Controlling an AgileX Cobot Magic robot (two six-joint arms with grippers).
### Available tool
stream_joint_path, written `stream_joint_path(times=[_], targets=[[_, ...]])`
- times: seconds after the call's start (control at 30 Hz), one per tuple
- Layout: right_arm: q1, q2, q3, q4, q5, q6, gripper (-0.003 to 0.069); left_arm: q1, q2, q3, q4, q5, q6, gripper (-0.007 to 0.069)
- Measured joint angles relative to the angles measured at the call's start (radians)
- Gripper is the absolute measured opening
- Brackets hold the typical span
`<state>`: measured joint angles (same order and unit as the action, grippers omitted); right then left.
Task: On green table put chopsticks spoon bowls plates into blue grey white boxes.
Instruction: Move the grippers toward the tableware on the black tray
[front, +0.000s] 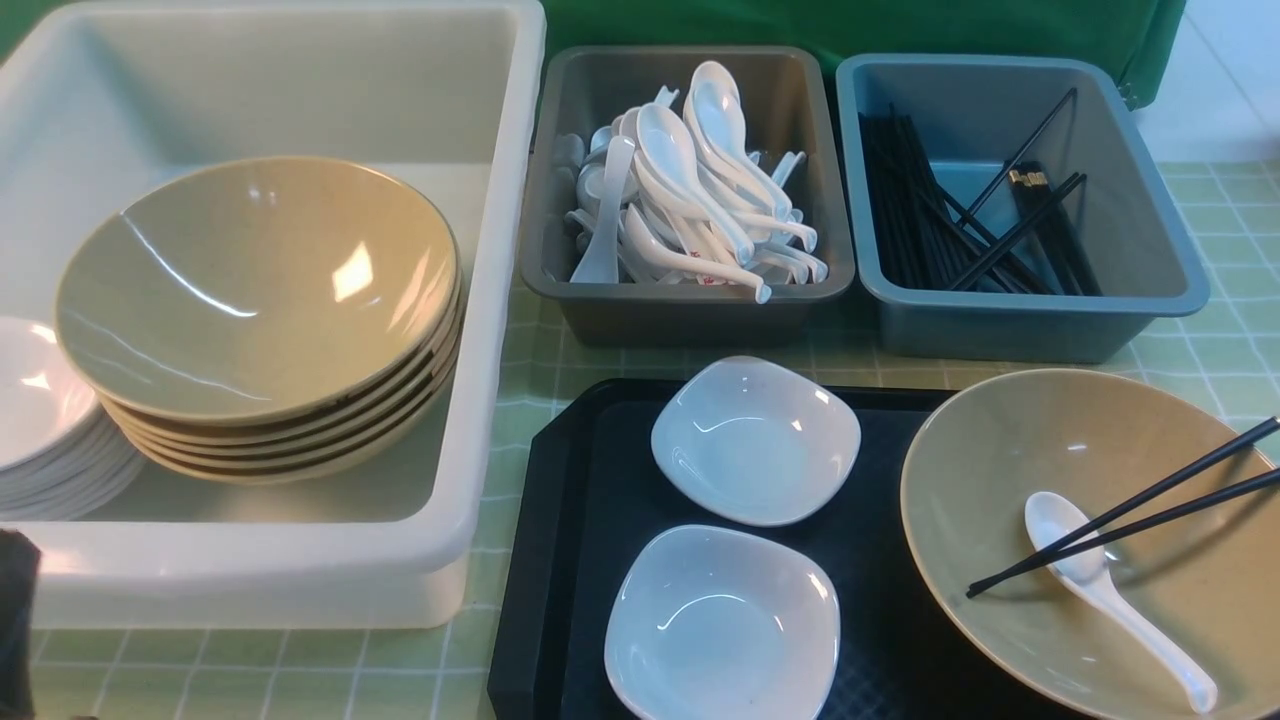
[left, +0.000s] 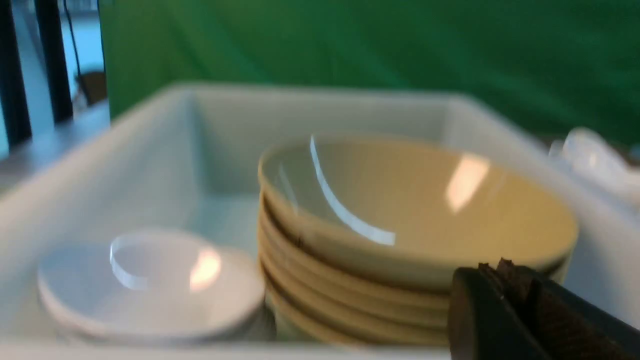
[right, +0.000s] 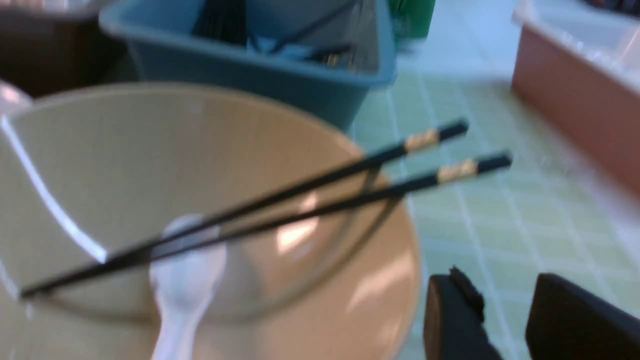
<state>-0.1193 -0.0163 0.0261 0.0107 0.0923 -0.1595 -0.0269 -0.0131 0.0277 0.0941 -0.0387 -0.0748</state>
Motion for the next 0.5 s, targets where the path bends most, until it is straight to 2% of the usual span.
stream_joint_path(times=[0.23, 0.4, 0.5], targets=[[0.0, 0.0, 0.001, 0.0, -0.075, -0.001, 0.0236, 0.0, 0.0, 0.0, -0.01, -0.122, -0.024, -0.0001], [0.0, 0.0, 0.001, 0.0, -0.31, 0.008, 0.0236, 0.0, 0.0, 0.0, -0.094, -0.303, -0.31, -0.0001], [0.0, 0.0, 0.001, 0.001, -0.496, 0.101, 0.0236, 0.0, 0.0, 0.0, -0.094, -0.371, -0.408, -0.0001]])
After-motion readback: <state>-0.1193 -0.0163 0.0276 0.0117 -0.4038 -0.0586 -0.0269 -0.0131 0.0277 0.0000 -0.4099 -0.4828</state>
